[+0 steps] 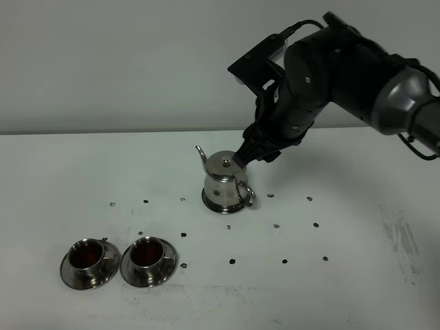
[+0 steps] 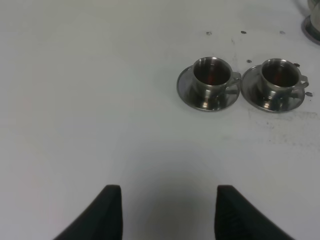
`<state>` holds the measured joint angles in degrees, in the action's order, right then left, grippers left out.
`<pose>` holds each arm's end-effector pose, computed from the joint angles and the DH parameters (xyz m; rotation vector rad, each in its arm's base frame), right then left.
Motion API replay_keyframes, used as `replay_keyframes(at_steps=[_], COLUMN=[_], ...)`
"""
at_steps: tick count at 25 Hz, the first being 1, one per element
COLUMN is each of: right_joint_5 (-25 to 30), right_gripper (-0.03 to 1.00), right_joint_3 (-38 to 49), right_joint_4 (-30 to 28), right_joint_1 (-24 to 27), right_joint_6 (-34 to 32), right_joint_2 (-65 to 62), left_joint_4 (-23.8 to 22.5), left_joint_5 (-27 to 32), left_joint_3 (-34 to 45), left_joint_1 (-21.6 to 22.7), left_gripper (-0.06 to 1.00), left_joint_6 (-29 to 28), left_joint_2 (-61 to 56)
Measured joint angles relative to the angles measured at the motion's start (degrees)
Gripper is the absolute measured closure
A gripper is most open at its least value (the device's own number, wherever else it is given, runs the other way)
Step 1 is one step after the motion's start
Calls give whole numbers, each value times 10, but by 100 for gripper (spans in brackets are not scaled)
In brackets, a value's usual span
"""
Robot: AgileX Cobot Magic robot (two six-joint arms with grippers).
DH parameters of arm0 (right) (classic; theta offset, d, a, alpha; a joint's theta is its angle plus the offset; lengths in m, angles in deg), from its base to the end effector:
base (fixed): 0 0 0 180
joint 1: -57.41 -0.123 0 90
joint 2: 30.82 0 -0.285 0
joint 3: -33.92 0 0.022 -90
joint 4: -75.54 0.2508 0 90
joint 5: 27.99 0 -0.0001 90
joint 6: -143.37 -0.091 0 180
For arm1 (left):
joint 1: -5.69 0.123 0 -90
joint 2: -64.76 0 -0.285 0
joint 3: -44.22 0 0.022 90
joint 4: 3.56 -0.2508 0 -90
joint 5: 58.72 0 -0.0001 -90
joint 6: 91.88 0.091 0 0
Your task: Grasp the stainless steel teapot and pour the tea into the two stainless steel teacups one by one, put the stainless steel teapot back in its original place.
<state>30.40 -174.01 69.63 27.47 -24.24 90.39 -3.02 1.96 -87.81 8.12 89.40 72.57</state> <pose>0.3874 0.2139 0.2946 -0.9916 2.4446 -0.0308 -0.0059 -0.0010 0.2803 -0.0199 2.0326 0.0295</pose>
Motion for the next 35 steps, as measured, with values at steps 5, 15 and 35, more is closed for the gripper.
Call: replay_keyframes(at_steps=[5, 15, 35], right_joint_5=[-23, 41, 89], right_gripper=[57, 70, 76], right_joint_3=[201, 430, 727], right_joint_4=[-5, -46, 95], right_joint_1=[5, 28, 262], right_joint_6=[0, 0, -3], right_joint_2=[-154, -528, -1015], left_joint_4=[0, 0, 0], left_joint_5=[0, 0, 0], left_joint_3=[0, 0, 0], left_joint_1=[0, 0, 0], left_gripper=[46, 46, 46], left_joint_6=[0, 0, 0], left_joint_2=[0, 0, 0])
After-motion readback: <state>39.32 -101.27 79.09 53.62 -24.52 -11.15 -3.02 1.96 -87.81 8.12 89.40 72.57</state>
